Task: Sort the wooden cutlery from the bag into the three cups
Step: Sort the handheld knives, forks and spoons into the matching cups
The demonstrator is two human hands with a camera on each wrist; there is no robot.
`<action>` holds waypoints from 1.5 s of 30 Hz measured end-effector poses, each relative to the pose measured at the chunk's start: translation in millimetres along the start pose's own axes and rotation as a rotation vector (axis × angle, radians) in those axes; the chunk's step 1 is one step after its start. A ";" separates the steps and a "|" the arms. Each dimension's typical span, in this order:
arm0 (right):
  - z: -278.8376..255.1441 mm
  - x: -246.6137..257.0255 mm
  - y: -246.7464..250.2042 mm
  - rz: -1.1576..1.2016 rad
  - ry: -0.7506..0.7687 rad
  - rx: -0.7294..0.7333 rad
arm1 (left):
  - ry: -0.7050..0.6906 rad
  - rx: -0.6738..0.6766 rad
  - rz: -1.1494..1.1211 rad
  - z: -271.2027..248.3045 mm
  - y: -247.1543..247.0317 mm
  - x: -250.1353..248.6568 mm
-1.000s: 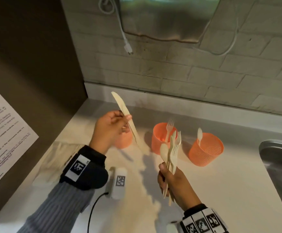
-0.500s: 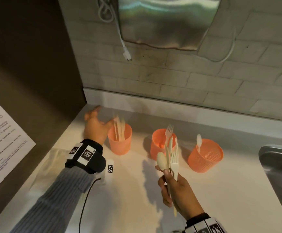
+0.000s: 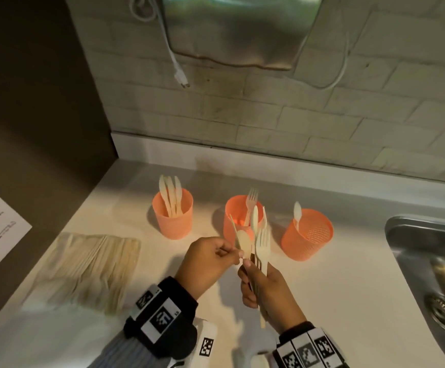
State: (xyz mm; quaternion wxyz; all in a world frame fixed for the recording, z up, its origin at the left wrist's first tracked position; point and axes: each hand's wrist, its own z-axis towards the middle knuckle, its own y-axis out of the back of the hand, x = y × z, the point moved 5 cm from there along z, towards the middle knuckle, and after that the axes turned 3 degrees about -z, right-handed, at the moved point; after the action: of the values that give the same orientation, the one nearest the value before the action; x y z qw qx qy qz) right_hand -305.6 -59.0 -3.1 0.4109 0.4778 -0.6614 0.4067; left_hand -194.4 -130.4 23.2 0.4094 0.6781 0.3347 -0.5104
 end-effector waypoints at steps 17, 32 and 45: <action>-0.6 -10.4 8.0 -0.155 -0.029 -0.034 | -0.163 -0.626 -0.008 21.1 129.7 -34.5; -5.6 -3.0 9.8 0.061 0.007 0.071 | -0.120 -0.329 0.023 28.1 80.1 1.0; -35.3 -0.2 45.3 0.053 0.024 0.172 | -0.047 0.227 -0.337 10.2 -44.2 -16.5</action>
State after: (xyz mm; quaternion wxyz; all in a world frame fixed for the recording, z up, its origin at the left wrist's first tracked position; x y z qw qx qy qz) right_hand -343.9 -16.5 1.8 0.3653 0.4890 -0.6314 0.4783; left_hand -241.4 -120.6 28.3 0.2467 0.6421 0.3740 -0.6221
